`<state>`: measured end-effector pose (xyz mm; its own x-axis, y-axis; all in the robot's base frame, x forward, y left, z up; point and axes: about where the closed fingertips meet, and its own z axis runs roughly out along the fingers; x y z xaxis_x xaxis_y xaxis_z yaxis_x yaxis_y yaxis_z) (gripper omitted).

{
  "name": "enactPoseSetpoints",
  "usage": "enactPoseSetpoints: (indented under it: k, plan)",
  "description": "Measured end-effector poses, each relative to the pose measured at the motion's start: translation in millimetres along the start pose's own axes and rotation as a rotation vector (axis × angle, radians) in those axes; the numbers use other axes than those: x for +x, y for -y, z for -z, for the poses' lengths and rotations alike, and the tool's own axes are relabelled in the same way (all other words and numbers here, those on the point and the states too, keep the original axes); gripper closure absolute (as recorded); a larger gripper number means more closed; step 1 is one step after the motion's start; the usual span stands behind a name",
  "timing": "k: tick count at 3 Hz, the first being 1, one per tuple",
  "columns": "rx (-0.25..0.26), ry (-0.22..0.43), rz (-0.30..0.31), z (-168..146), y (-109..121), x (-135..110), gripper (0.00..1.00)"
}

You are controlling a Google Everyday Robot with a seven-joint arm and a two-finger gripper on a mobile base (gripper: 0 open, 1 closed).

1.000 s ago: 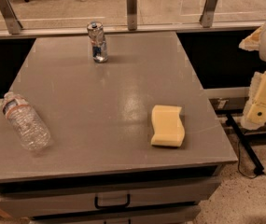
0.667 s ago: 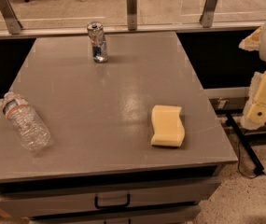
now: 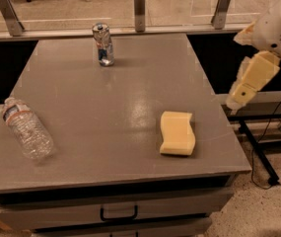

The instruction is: Move redbull can near sponge

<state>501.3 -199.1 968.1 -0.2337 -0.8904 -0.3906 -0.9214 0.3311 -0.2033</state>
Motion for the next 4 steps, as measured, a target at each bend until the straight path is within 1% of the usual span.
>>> enactPoseSetpoints:
  k: [1, 2, 3, 4]
  plan:
    - [-0.045, 0.217, -0.013, -25.0, 30.4, -32.4, 0.0]
    - [-0.107, 0.47, -0.035, -52.1, 49.3, -67.2, 0.0]
    - [-0.112, 0.606, -0.002, -63.7, 58.1, -113.0, 0.0]
    - [-0.105, 0.61, -0.001, -64.0, 59.6, -114.9, 0.0]
